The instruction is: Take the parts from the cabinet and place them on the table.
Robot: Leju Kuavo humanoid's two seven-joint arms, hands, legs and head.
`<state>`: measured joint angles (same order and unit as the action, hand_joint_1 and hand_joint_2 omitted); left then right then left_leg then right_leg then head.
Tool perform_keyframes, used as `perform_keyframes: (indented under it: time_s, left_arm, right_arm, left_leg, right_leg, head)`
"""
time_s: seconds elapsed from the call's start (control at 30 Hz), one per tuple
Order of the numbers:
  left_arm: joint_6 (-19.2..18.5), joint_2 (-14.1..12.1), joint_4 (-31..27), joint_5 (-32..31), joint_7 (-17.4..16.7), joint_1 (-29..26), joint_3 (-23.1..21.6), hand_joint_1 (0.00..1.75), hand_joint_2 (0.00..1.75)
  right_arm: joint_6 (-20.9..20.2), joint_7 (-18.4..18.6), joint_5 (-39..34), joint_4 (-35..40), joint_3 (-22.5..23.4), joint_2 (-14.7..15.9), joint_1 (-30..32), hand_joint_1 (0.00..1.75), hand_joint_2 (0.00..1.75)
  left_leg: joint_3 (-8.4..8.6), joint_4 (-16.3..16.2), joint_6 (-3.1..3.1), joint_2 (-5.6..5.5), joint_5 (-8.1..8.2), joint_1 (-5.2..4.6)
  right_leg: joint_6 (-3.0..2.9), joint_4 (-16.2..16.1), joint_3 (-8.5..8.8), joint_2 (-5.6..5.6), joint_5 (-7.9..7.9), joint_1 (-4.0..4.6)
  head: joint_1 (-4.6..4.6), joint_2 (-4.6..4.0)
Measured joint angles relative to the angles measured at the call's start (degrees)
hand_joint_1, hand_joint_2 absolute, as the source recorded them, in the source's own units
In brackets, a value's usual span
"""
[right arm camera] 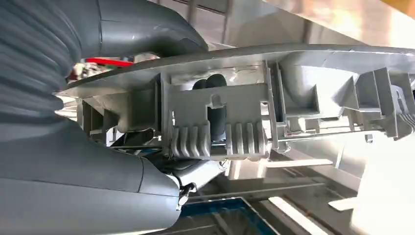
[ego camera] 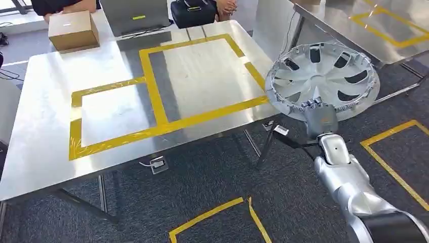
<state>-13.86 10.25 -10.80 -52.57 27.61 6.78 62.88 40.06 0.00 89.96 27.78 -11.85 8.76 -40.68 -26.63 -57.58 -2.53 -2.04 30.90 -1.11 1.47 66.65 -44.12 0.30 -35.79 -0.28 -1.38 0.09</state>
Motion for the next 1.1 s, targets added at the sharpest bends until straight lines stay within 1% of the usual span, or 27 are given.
perform_keyframes:
  time_s: [0.03,0.07,0.1,0.13,0.17,0.2,0.23,0.27,0.3,0.33,0.37,0.4,0.43,0.47,0.5,0.53,0.57,0.6,0.63,0.67,0.7,0.73,0.83,0.93,1.0,1.03,1.1]
  left_arm:
    - [0.0,0.0,0.0,0.0,0.0,-0.2,-0.2,0.0,1.75]
    - [0.0,0.1,0.2,0.0,-0.1,-0.1,-0.3,0.0,1.75]
    - [0.0,0.2,0.2,0.0,-0.2,-0.2,-0.3,0.0,1.75]
    - [0.1,0.1,0.2,0.0,-0.4,-0.2,-0.3,0.0,1.75]
    - [0.2,0.1,0.2,0.0,-0.4,0.0,-0.3,0.0,1.75]
    - [0.2,0.2,0.2,0.0,-0.4,0.4,-0.3,0.0,1.75]
    - [0.3,0.1,0.1,0.0,-0.4,0.6,-0.3,0.0,1.75]
    - [0.3,0.2,0.1,0.0,-0.3,1.0,-0.4,0.0,1.75]
    - [0.3,0.3,0.2,0.0,-0.4,1.2,-0.4,0.0,1.75]
    - [0.4,0.3,0.2,0.0,-0.4,1.3,-0.4,0.0,1.75]
    - [0.5,0.3,0.2,0.0,-0.5,1.2,-0.4,0.0,1.75]
    - [0.5,0.3,0.2,0.0,-0.5,1.1,-0.4,0.0,1.75]
    - [0.5,0.3,0.2,0.0,-0.6,1.0,-0.5,0.0,1.75]
    - [0.5,0.3,0.2,0.0,-0.6,1.0,-0.5,0.0,1.75]
    - [0.5,0.3,0.2,0.0,-0.6,1.0,-0.5,0.0,1.75]
    - [0.5,0.3,0.2,0.0,-0.6,1.0,-0.5,0.0,1.75]
    - [0.5,0.3,0.2,0.0,-0.6,0.9,-0.5,0.0,1.75]
    - [0.5,0.2,0.2,-0.1,-0.6,1.0,-0.5,0.0,1.75]
    - [0.5,0.2,0.2,-0.1,-0.6,1.1,-0.6,0.0,1.75]
    - [0.5,0.4,0.2,-0.1,-0.7,1.0,-0.6,0.0,1.75]
    - [0.5,0.4,0.2,-0.1,-0.6,1.1,-0.6,0.0,1.75]
    - [0.6,0.4,0.2,-0.1,-0.6,1.2,-0.6,0.0,1.75]
    - [0.8,0.4,0.2,-0.1,-0.5,1.3,-0.6,0.0,1.75]
    - [1.0,0.4,0.2,-0.1,-0.4,1.3,-0.6,0.0,1.75]
    - [1.0,0.4,0.2,-0.1,-0.4,1.3,-0.7,0.0,1.75]
    - [1.1,0.4,0.2,-0.1,-0.4,1.3,-0.7,0.0,1.75]
    - [1.4,0.4,0.1,-0.1,-0.3,1.3,-0.7,0.0,1.75]
  right_arm:
    - [0.0,-0.6,0.0,-0.2,-0.7,-0.2,0.1,1.75,1.75]
    - [0.1,-1.2,0.0,-0.7,-1.6,-0.6,0.0,1.75,1.75]
    - [0.0,-1.6,0.1,-0.9,-2.9,-0.9,-0.1,1.75,1.75]
    - [0.1,-2.2,0.2,-0.9,-4.1,-1.6,-0.3,1.75,1.75]
    - [0.0,-2.3,0.2,-0.9,-5.4,-2.4,-0.8,1.75,1.75]
    - [0.0,-2.6,0.1,-0.9,-6.8,-3.3,-1.5,1.75,1.75]
    - [0.0,-2.9,0.1,-0.9,-8.0,-4.4,-1.9,1.75,1.75]
    - [0.0,-3.1,0.1,-1.0,-8.9,-4.5,-2.0,1.75,1.75]
    - [0.0,-3.2,0.1,-1.0,-9.7,-5.1,-2.1,1.75,1.75]
    - [0.1,-3.4,0.2,-1.1,-10.3,-5.5,-2.2,1.75,1.75]
    - [0.1,-3.7,0.2,-1.2,-11.1,-6.1,-2.2,1.75,1.75]
    - [0.1,-4.2,0.2,-1.4,-11.9,-6.6,-2.3,1.75,1.75]
    - [0.1,-4.3,0.1,-1.6,-12.8,-7.1,-2.3,1.75,1.75]
    - [0.0,-4.5,0.1,-1.7,-13.5,-7.6,-2.3,1.75,1.75]
    - [0.0,-4.7,0.1,-1.9,-14.1,-8.0,-2.3,1.75,1.75]
    - [0.0,-4.8,0.1,-1.9,-14.6,-8.6,-2.3,1.75,1.75]
    - [0.0,-4.8,0.1,-1.9,-15.1,-9.0,-2.4,1.75,1.75]
    - [0.0,-5.1,0.0,-2.0,-15.7,-9.6,-2.4,1.75,1.75]
    - [0.1,-5.6,0.0,-2.0,-16.1,-9.9,-2.5,1.75,1.75]
    - [0.1,-6.1,0.0,-2.0,-16.6,-10.3,-2.5,1.75,1.75]
    - [0.1,-6.4,-0.1,-2.0,-16.9,-10.7,-2.6,1.75,1.75]
    - [0.0,-6.9,-0.2,-2.0,-17.1,-11.1,-2.7,1.75,1.75]
    - [0.0,-8.4,-0.6,-2.0,-17.8,-12.5,-2.8,1.75,1.75]
    - [0.0,-10.9,-2.0,-1.9,-18.2,-14.3,-3.1,1.75,1.75]
    - [0.0,-12.4,-2.6,-1.8,-18.4,-15.4,-3.1,1.75,1.75]
    - [0.0,-12.9,-2.7,-1.8,-18.4,-16.0,-3.1,1.75,1.75]
    - [0.0,-13.6,-2.8,-1.8,-18.6,-17.0,-3.1,1.75,1.75]
  left_leg:
    - [0.76,0.1,0.17,0.01,1.47,-0.01]
    - [2.33,-1.0,0.45,-0.1,2.85,-0.26]
    - [2.28,-1.0,0.97,-0.52,4.09,-0.23]
    - [3.0,-0.4,1.47,-0.37,5.33,0.04]
    - [3.29,-1.3,1.95,-0.17,4.49,-0.03]
    - [2.11,-3.6,2.29,-0.02,2.93,-0.12]
    - [0.42,-7.0,2.53,0.16,1.28,-0.26]
    - [-1.69,-10.7,2.98,0.79,0.55,-0.29]
    - [-3.99,-13.7,3.39,1.13,1.99,0.0]
    - [-5.81,-15.6,3.72,1.32,5.2,0.26]
    - [-7.12,-16.4,3.9,1.4,8.63,0.4]
    - [-8.12,-16.4,3.95,1.42,10.98,0.48]
    - [-8.86,-15.4,3.94,1.43,11.36,0.5]
    - [-9.0,-12.8,3.9,1.45,9.47,0.49]
    - [-8.63,-8.8,3.72,1.46,5.2,0.49]
    - [-8.21,-4.0,3.32,1.47,-0.74,0.46]
    - [-8.44,-0.4,2.75,1.51,-5.86,0.33]
    - [-8.42,-0.1,2.44,1.56,-4.98,0.21]
    - [-7.97,-0.2,2.13,1.57,-5.48,0.0]
    - [-7.95,0.0,2.35,1.47,-5.7,0.15]
    - [-7.97,-0.1,2.43,1.38,-5.63,0.11]
    - [-8.01,-0.1,2.26,1.22,-5.5,0.06]
    - [-8.13,-0.2,2.03,1.0,-5.38,0.0]
    - [-8.13,-0.2,1.8,1.03,-5.28,-0.03]
    - [-8.14,-0.2,1.68,1.05,-5.27,-0.05]
    - [-8.13,-0.3,1.62,1.05,-5.26,-0.06]
    - [-8.12,-0.3,1.57,1.04,-5.27,-0.06]
  right_leg:
    - [-0.46,-5.2,-0.36,-0.07,9.36,0.06]
    - [-0.76,-10.2,-1.3,-0.01,19.7,0.37]
    - [-1.2,-8.8,-0.73,0.11,20.84,0.33]
    - [-1.7,-7.8,-0.77,0.18,19.8,0.61]
    - [-2.27,-7.6,-0.5,0.24,18.89,0.64]
    - [-2.64,-7.7,0.15,0.24,18.26,0.43]
    - [-2.81,-8.1,1.04,0.3,17.6,0.14]
    - [-2.99,-8.3,1.93,0.24,16.92,0.02]
    - [-3.08,-8.4,2.76,0.18,16.12,0.0]
    - [-3.12,-8.4,3.65,0.17,15.25,0.0]
    - [-3.21,-8.4,4.58,0.16,14.45,0.01]
    - [-3.34,-8.4,5.46,0.16,13.71,0.02]
    - [-3.33,-8.4,6.34,0.17,12.99,0.05]
    - [-3.26,-8.4,7.21,0.19,12.35,0.1]
    - [-3.19,-8.4,8.0,0.2,11.79,0.2]
    - [-3.13,-8.4,8.59,0.2,11.31,0.27]
    - [-2.99,-8.4,8.7,0.29,10.99,0.26]
    - [-2.72,-8.4,8.87,0.56,10.81,0.33]
    - [-2.33,-8.4,8.71,0.67,10.55,0.31]
    - [-2.5,-8.0,8.68,0.67,10.2,0.56]
    - [-2.62,-8.2,8.76,0.65,10.24,0.47]
    - [-2.59,-8.3,8.81,0.58,10.23,0.52]
    - [-2.56,-8.5,8.9,0.35,10.19,0.49]
    - [-2.41,-8.8,9.02,0.36,10.21,0.46]
    - [-2.19,-8.8,9.05,0.37,10.23,0.44]
    - [-1.99,-8.8,9.08,0.37,10.2,0.43]
    - [-1.89,-8.8,9.13,0.35,10.21,0.36]
  head:
    - [-0.13,0.0]
    - [-0.06,0.0]
    - [-0.05,0.0]
    - [0.02,0.0]
    - [-0.02,0.0]
    - [0.02,0.0]
    - [0.02,0.0]
    - [0.44,0.0]
    - [0.46,0.0]
    - [0.48,0.0]
    - [0.48,0.0]
    - [0.46,0.0]
    - [0.52,0.0]
    - [0.52,0.0]
    - [0.52,0.0]
    - [0.52,0.0]
    - [0.55,0.0]
    - [0.48,0.0]
    - [0.52,0.0]
    - [0.5,0.0]
    - [0.5,0.0]
    - [0.48,0.0]
    - [0.48,0.0]
    - [0.5,0.0]
    - [0.48,0.0]
    - [0.5,0.0]
    - [0.5,0.0]
